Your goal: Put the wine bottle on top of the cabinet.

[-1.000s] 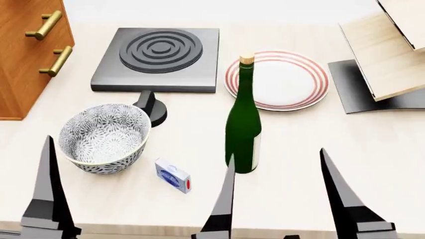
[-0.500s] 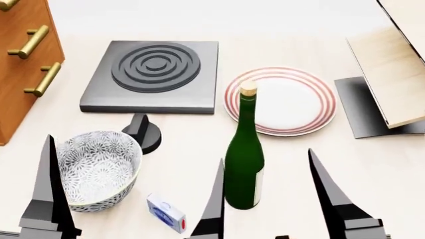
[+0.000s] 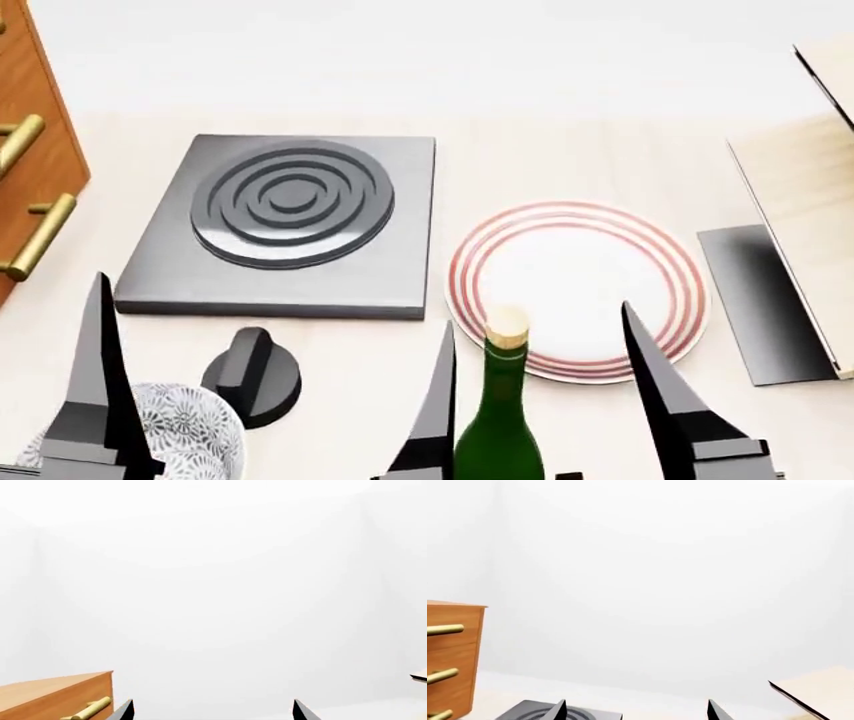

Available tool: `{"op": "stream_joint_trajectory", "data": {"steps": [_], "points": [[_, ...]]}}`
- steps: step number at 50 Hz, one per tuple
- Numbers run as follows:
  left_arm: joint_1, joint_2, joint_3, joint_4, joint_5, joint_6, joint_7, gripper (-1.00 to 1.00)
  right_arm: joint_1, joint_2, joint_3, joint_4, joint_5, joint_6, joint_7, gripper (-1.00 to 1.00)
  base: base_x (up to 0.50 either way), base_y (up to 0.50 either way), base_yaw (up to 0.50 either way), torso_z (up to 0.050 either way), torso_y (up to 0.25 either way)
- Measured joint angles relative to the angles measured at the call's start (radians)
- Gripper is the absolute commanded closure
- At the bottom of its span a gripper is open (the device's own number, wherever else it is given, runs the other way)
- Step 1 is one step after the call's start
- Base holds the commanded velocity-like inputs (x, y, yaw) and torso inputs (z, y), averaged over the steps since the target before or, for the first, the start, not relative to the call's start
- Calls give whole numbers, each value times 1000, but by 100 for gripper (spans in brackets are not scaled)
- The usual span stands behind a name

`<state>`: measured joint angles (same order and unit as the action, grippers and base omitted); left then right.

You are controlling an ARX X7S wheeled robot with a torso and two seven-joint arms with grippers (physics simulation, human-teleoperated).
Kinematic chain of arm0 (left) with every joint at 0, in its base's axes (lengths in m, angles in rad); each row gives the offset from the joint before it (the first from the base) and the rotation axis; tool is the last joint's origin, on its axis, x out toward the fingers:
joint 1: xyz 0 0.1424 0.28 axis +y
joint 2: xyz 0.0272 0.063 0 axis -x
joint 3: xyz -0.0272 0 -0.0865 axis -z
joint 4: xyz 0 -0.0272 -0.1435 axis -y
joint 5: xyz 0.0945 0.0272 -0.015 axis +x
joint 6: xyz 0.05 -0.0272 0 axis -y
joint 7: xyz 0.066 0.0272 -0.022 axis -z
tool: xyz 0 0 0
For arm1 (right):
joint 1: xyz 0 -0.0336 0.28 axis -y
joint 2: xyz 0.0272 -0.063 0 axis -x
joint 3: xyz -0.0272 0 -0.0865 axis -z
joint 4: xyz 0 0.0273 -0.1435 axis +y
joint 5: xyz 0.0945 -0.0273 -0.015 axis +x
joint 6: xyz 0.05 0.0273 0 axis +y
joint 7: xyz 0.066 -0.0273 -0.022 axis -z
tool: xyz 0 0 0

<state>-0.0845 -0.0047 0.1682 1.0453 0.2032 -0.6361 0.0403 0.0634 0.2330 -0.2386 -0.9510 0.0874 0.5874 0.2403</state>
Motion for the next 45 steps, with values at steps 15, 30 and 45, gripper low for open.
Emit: {"op": "stream_joint_trajectory", "data": {"steps": [15, 30, 45], "points": [[5, 0, 0, 1, -1, 2, 0, -100, -10, 0, 12, 9, 24, -2, 15, -100, 0, 2, 0, 0, 0], [4, 1, 2, 1, -5, 2, 0, -100, -13, 10, -3, 31, 20, -7, 27, -100, 0, 472, 0, 0, 0], [4, -1, 0, 2, -8, 4, -1, -100, -12, 12, 3, 30, 38, -12, 35, -100, 0, 372, 0, 0, 0]]}}
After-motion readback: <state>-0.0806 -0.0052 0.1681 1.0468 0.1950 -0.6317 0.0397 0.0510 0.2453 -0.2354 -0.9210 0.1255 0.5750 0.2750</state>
